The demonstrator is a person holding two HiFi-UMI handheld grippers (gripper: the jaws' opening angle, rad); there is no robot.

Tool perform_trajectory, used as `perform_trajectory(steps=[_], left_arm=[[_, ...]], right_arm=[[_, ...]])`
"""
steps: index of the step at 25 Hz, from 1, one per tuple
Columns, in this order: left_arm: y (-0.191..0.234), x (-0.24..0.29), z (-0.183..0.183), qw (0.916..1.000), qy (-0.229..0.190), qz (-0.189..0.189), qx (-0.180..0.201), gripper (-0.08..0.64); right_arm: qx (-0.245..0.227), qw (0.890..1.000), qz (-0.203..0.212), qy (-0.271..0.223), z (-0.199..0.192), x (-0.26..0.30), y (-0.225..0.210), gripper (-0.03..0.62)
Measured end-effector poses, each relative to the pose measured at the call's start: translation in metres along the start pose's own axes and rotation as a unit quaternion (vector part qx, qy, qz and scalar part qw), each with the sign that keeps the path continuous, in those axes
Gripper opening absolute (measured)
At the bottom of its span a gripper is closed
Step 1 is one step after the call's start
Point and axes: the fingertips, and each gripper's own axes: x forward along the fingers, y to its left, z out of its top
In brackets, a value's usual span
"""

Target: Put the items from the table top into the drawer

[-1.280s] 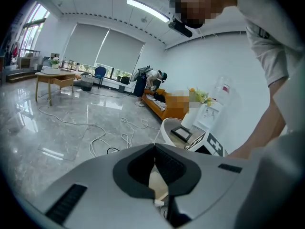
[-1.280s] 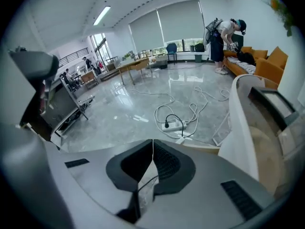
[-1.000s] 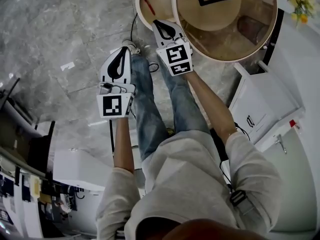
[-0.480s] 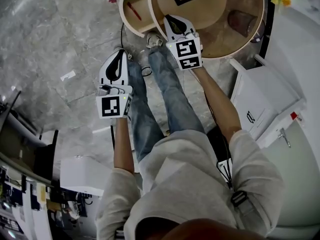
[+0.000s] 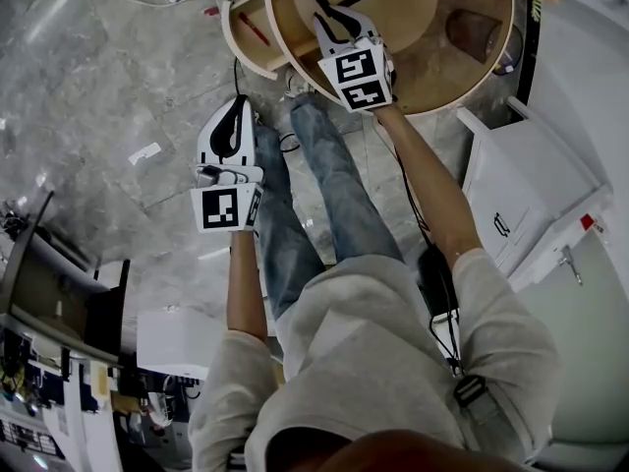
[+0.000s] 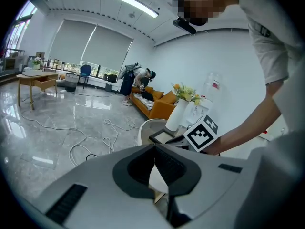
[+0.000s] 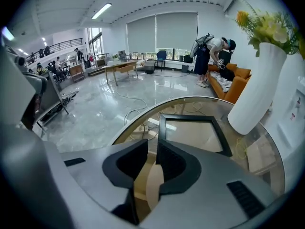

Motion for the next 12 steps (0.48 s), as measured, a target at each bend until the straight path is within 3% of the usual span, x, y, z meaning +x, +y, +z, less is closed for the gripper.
perform_trajectory(steps=[12], left_arm=[[0.007,0.007,-0.002,1.0,0.008,0.005,-0.002,0.015]], right_arm=[[-0.011,0.999,-0.014,0.029,-0.004,0.021,-0.015,0.109]])
